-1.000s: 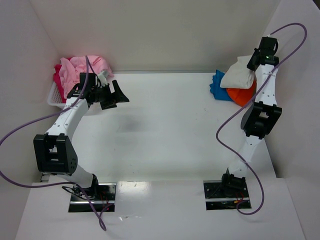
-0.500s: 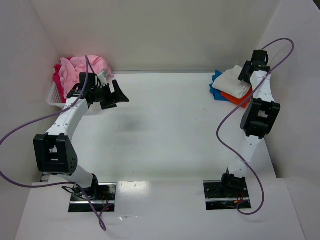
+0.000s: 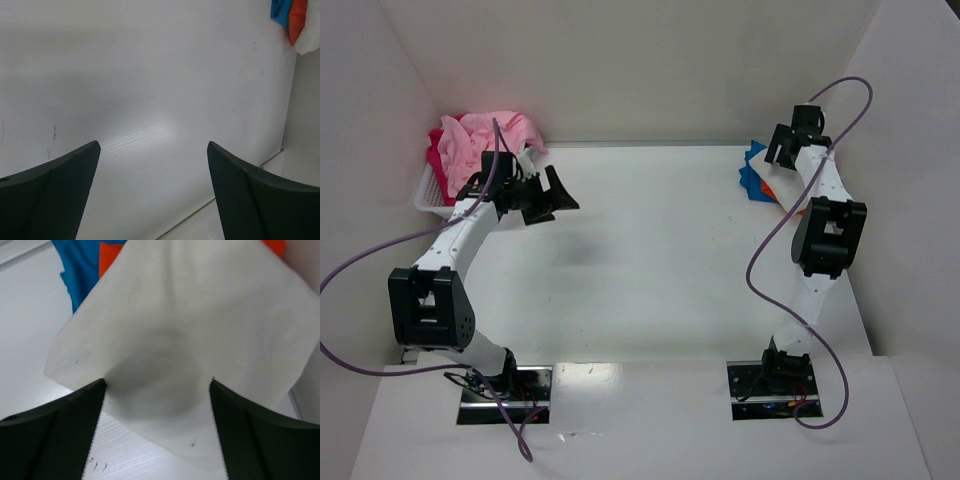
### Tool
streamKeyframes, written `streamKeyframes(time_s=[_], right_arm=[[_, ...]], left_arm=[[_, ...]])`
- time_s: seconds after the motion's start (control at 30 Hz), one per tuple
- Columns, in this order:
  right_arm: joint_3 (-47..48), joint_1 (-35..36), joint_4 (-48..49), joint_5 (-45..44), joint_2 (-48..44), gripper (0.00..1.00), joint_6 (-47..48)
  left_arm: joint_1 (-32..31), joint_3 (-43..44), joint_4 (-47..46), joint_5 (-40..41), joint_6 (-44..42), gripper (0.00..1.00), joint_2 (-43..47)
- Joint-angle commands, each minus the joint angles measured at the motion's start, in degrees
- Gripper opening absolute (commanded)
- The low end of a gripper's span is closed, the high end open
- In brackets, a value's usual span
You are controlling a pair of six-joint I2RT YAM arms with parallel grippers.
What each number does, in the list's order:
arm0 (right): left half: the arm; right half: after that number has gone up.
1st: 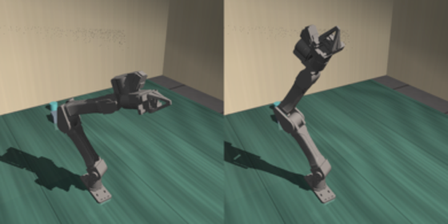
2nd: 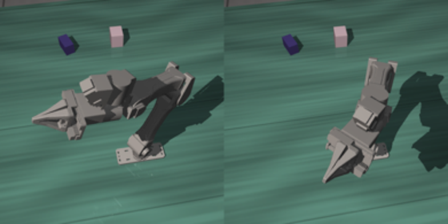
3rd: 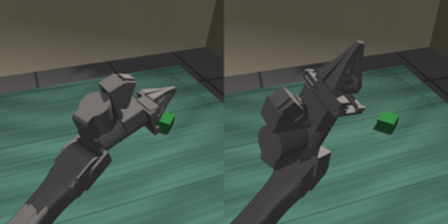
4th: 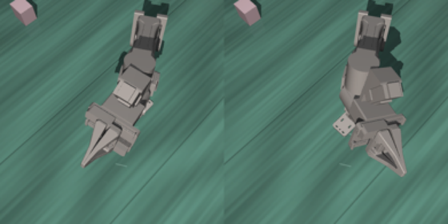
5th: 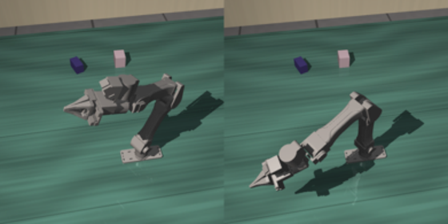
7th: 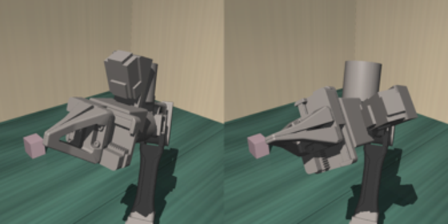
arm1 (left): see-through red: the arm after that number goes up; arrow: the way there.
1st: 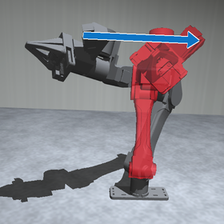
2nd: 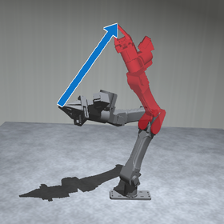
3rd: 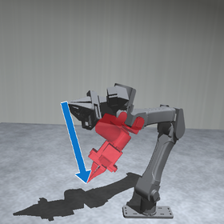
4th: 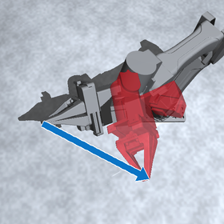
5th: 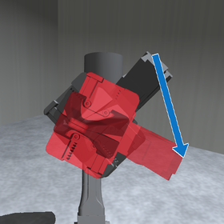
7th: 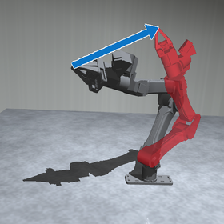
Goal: Fold and stack the t-shirts
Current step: Put the neatly folded tshirt into the corner of the board with the right arm
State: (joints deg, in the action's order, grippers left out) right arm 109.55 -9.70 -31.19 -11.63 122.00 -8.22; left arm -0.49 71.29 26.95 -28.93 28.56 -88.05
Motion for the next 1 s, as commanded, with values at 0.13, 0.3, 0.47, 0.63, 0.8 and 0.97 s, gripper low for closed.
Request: streamKeyframes(time_s=[0.13, 0.3, 0.47, 0.63, 0.8, 0.97], right_arm=[[-1.0, -0.2, 5.3, -3.3, 1.1, 0.66, -2.9], [2.2, -0.2, 6.6, -3.8, 5.8, 0.63, -2.4], [6.4, 0.3, 4.7, 0.2, 11.4, 0.63, -2.6], [5.8, 0.8, 6.3, 4.0, 12.9, 0.65, -3.6], [5.8, 1.4, 5.5, 4.5, 10.5, 0.81, -4.1], [6.9, 1.4, 7.6, 7.0, 2.4, 1.00, -4.1]], left_arm=[[0.3, -0.3, -2.1, -2.6, -0.2, 0.95, 1.9], [0.3, 0.3, -2.1, -2.6, -0.2, 0.95, 0.7], [0.3, 1.7, -2.1, -2.6, 0.4, 0.95, -0.7], [0.3, 2.6, -2.1, -2.6, 0.9, 0.95, -1.7], [0.3, 2.8, -2.1, -2.6, 0.9, 0.95, -2.2], [0.3, 3.1, -2.6, -3.9, 0.9, 0.95, -1.7]])
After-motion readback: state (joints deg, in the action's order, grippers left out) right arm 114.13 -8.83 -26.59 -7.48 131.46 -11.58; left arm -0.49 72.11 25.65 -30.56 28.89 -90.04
